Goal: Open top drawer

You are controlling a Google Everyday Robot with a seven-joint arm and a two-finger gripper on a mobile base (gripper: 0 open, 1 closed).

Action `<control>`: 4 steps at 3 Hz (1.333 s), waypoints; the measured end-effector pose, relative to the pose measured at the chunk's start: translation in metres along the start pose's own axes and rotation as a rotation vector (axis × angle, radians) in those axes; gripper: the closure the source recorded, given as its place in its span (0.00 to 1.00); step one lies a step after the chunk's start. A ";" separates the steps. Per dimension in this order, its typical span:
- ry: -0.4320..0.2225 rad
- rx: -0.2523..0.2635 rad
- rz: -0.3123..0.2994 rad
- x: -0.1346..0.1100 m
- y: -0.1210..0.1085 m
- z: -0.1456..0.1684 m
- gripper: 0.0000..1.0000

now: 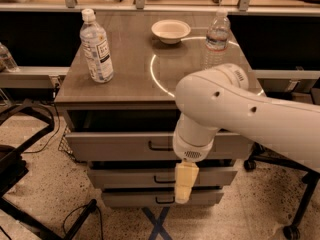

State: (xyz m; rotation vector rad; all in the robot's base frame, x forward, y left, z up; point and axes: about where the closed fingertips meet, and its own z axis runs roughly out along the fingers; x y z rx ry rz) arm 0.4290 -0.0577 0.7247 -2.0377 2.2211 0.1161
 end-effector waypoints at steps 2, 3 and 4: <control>-0.038 -0.043 -0.041 -0.037 -0.001 0.036 0.00; -0.015 -0.060 -0.070 -0.052 0.000 0.055 0.00; 0.006 -0.067 -0.091 -0.064 0.000 0.070 0.18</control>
Offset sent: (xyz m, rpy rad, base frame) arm 0.0093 0.0692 -0.0525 0.0367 0.0531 0.0821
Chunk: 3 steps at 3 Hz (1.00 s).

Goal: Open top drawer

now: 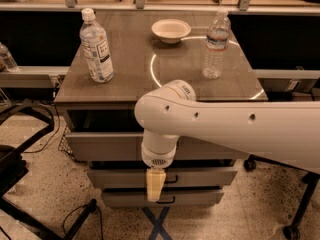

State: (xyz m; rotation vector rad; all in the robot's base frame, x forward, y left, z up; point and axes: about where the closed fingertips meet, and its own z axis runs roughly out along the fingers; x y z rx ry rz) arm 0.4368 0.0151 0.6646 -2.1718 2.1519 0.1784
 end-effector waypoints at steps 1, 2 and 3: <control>0.004 0.000 -0.003 -0.001 0.000 0.001 0.49; 0.004 0.000 -0.003 -0.002 0.001 -0.005 0.72; 0.004 0.000 -0.003 -0.003 0.001 -0.011 0.95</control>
Offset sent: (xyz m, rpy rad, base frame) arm -0.0002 0.0015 -0.0011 -0.0031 -0.0001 0.0030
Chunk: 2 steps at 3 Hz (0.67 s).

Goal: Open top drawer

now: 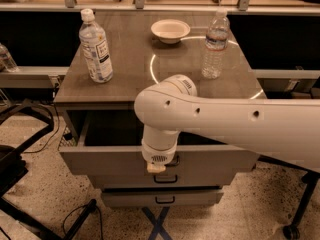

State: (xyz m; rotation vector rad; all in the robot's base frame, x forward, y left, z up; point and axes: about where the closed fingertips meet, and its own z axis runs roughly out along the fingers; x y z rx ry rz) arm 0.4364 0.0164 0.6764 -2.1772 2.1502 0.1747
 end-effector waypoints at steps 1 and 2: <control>0.000 0.000 0.000 0.000 0.000 -0.002 1.00; -0.001 0.002 -0.002 0.000 0.002 -0.003 1.00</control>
Offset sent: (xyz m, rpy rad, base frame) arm -0.0156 0.0000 0.0125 0.0148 -0.0271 0.0131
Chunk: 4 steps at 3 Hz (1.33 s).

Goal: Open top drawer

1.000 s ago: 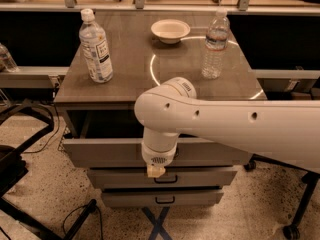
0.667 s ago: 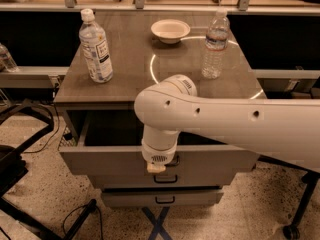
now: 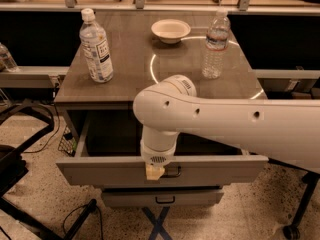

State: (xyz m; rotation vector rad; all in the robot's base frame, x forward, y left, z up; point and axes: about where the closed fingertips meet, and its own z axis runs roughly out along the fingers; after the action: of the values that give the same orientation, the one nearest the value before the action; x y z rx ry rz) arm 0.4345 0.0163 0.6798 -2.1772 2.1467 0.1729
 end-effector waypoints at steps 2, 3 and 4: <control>-0.003 0.075 0.018 0.016 0.081 -0.039 1.00; 0.022 0.200 0.006 0.030 0.098 -0.085 1.00; 0.028 0.259 -0.009 0.048 0.070 -0.108 1.00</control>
Offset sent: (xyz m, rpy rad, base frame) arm -0.1497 -0.0452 0.0868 0.0002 -0.1724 -0.0704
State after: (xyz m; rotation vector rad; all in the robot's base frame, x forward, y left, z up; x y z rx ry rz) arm 0.3682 -0.0472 0.7818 -2.0532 2.0412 -0.1308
